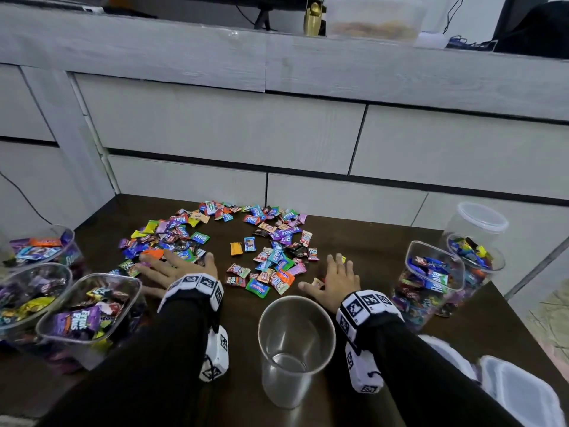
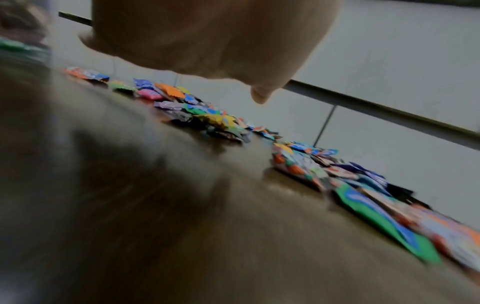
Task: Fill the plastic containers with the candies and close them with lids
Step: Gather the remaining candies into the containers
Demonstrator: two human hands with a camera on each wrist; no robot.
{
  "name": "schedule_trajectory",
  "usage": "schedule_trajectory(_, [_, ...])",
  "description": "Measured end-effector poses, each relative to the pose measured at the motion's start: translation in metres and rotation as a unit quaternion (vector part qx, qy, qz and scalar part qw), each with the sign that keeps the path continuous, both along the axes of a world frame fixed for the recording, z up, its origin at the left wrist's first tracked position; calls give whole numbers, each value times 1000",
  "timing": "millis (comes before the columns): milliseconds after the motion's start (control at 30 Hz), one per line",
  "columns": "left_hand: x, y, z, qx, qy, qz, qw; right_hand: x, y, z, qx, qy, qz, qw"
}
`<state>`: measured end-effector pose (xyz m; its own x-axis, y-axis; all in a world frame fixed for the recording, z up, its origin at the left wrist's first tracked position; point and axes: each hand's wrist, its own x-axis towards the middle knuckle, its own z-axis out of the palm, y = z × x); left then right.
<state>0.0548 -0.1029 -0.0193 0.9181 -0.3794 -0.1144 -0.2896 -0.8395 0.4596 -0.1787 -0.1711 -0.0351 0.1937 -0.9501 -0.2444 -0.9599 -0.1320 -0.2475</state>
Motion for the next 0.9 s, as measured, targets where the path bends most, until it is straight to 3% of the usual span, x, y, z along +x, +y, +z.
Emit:
schedule_trajectory(267, [45, -24, -1, 0, 25, 129, 991, 24, -40, -10, 2, 15, 22, 1000])
schedule_trajectory(367, [61, -21, -8, -71, 98, 116, 986, 27, -49, -13, 5, 30, 22, 999])
schedule_trajectory(467, [61, -28, -10, -16, 97, 108, 989, 27, -55, -12, 9, 24, 27, 999])
schedule_trajectory(533, [61, -33, -9, 16, 96, 80, 992, 28, -58, -12, 5, 6, 37, 999])
schedule_trajectory(667, [71, -46, -19, -16, 133, -51, 990, 42, -59, -8, 2, -19, 94, 995])
schedule_trajectory(900, [11, -76, -31, 21, 69, -228, 971, 75, -47, -11, 1, 13, 206, 979])
